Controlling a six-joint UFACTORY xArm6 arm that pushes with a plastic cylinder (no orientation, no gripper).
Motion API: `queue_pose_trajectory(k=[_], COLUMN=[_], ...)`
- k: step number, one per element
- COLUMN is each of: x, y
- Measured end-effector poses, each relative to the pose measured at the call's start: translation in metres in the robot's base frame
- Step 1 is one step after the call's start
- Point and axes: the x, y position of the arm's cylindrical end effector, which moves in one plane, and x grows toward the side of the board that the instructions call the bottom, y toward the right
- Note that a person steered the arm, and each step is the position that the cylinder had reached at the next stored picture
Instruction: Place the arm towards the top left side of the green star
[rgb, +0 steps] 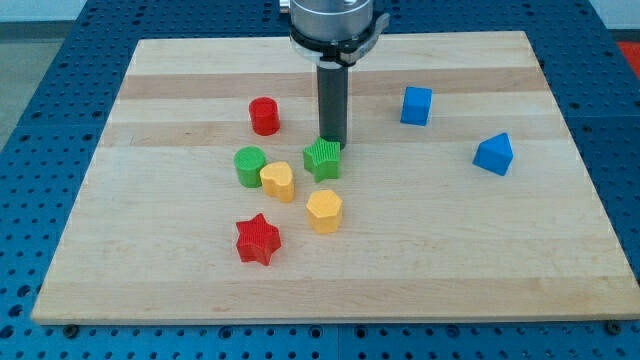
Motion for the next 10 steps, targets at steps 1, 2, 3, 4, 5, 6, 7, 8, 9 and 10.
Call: queue_pose_trajectory(k=[1, 2, 3, 4, 5, 6, 7, 8, 9, 10], x=[0.003, -0.014, -0.052, -0.053, -0.053, -0.053, -0.020, -0.015, -0.027, -0.027], y=[0.000, -0.001, -0.010, -0.022, -0.022, -0.022, -0.006, -0.003, -0.034, -0.034])
